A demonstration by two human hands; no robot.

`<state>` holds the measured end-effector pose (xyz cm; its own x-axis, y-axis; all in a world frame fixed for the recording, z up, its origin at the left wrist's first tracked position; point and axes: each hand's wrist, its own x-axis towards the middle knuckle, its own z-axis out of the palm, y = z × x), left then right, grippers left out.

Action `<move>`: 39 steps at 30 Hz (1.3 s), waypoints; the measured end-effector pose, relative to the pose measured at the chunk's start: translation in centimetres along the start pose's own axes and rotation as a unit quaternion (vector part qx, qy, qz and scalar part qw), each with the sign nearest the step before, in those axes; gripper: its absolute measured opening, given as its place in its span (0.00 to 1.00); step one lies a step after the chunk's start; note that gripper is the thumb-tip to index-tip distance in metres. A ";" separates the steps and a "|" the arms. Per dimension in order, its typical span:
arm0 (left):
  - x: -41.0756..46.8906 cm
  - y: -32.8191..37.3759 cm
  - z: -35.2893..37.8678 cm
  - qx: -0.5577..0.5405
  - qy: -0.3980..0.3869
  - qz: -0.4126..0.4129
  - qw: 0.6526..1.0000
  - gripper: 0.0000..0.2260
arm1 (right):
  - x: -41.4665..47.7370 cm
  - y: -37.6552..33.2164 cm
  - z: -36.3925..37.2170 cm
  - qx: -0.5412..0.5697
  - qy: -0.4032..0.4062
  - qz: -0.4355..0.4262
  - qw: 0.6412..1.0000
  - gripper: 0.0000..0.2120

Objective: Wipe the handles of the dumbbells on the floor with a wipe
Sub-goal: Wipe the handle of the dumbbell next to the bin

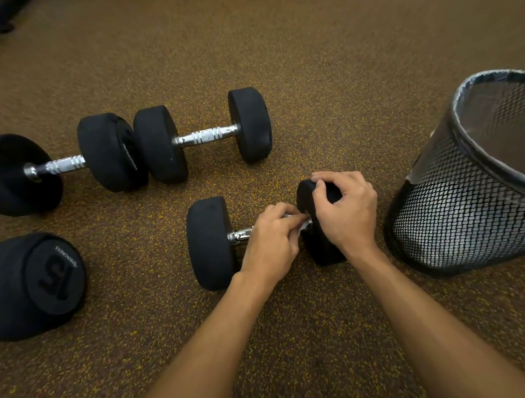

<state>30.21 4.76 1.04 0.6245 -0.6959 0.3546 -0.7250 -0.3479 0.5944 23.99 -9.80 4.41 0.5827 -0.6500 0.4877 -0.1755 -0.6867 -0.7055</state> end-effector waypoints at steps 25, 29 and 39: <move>0.5 -0.3 0.3 -0.007 0.008 -0.020 1.000 0.09 | -0.3 0.0 -0.1 -0.007 -0.003 0.006 1.000 0.09; -0.3 -0.5 -0.1 -0.009 0.028 -0.029 0.999 0.07 | -0.3 -0.3 -0.3 -0.008 -0.003 0.008 1.000 0.09; -0.2 0.2 0.2 -0.003 0.037 -0.075 0.996 0.06 | -0.3 0.0 -0.1 -0.012 -0.004 0.007 1.000 0.10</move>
<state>29.88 4.75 0.93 0.7459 -0.5881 0.3128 -0.6201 -0.4415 0.6485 23.72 -9.62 4.36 0.5867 -0.6565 0.4742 -0.2028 -0.6860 -0.6988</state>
